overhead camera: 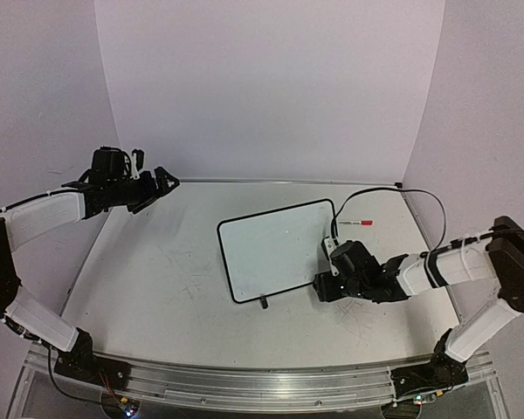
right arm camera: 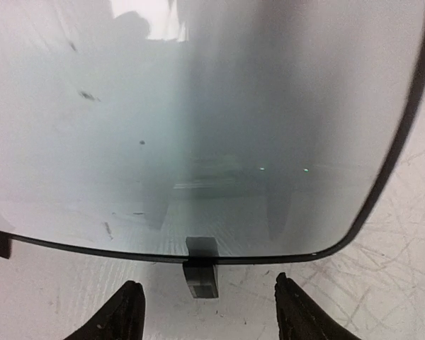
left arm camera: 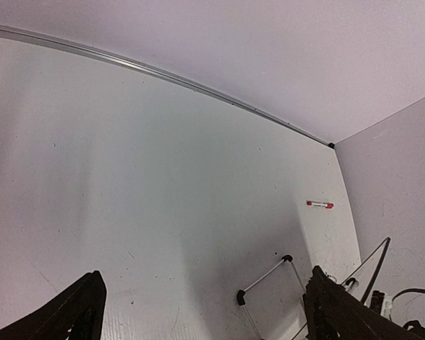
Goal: Write a sentence on the whiteboard
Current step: Move the whiteboard to the center of the board, then pick up the whiteboard marker from the corner of the board.
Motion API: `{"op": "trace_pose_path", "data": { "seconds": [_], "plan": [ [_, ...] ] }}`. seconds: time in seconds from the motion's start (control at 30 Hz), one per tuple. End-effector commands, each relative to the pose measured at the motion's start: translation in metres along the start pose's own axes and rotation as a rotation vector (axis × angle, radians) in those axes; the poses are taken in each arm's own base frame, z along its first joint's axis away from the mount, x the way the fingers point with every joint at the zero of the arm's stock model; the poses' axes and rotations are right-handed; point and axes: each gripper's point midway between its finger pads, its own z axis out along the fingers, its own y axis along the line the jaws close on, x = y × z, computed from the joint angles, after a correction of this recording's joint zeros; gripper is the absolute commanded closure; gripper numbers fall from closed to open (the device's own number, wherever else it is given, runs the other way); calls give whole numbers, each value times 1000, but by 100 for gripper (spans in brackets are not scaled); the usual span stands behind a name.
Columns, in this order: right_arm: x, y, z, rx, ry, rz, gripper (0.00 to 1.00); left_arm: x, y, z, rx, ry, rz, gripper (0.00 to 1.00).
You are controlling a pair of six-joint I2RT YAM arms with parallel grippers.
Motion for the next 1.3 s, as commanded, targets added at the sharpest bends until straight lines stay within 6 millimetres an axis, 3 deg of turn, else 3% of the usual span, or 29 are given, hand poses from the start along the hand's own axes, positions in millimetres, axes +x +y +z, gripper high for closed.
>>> {"op": "trace_pose_path", "data": {
  "seconds": [0.0, 0.13, 0.23, 0.33, 0.43, 0.57, 0.63, 0.77, 0.97, 1.27],
  "plan": [
    [-35, -10, -43, 15, -139, 74, 34, -26, -19, -13, 32, -89, 42, 1],
    [-66, -33, -90, 47, -304, 158, 30, -34, -24, -14, 40, -103, 56, 1],
    [-90, -69, -120, 117, -412, 272, 29, -30, -24, -12, 49, -88, 51, 1],
    [-111, -101, -141, 162, -490, 380, 26, -28, -22, -11, 44, -84, 49, 1],
    [-130, -129, -144, 209, -519, 470, 20, -30, -28, -12, 62, -85, 56, 1],
    [-152, -177, -116, 200, -452, 647, 18, -32, -33, -19, 80, -94, 59, 1],
    [-162, -200, -93, 211, -406, 727, 7, -31, -36, -26, 88, -100, 65, 1],
    [-182, -235, -48, 387, -284, 813, 2, -24, -32, -41, 71, -118, 68, 1],
    [-193, -259, 14, 550, -155, 902, 2, -17, -29, -58, 48, -122, 79, 1],
    [-176, -277, 80, 691, -68, 1010, 2, -16, -25, -64, 14, -120, 106, 1]
  ]
}}
